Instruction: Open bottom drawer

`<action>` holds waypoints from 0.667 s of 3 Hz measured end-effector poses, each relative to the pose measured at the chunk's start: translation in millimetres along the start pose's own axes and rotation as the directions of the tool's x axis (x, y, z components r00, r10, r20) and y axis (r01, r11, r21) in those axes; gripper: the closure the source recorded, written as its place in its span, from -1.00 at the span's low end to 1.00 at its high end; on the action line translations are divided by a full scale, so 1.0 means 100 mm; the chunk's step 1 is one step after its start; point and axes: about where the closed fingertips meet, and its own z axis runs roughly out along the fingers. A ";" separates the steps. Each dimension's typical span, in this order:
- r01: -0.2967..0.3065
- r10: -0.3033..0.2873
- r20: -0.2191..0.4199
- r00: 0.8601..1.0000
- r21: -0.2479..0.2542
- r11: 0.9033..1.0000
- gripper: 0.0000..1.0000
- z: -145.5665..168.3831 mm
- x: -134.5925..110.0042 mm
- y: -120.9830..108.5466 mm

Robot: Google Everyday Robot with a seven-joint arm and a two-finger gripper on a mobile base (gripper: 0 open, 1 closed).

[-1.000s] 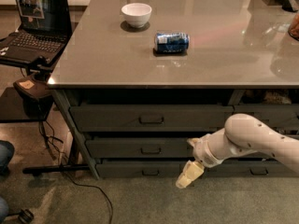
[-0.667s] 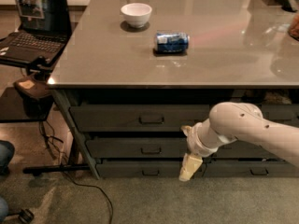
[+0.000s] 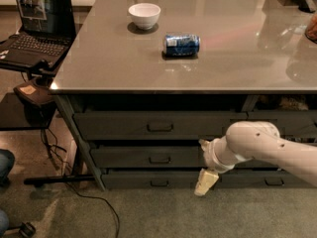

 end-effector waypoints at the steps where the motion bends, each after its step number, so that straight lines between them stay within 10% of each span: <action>1: -0.133 0.136 -0.042 0.990 0.055 0.990 -1.00 0.37 0.71 0.02; 2: -0.156 0.160 -0.041 0.986 0.079 0.984 -1.00 0.37 0.80 -0.03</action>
Offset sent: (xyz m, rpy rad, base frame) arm -0.0033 -0.0441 -0.0551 -0.0169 0.0107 -0.1303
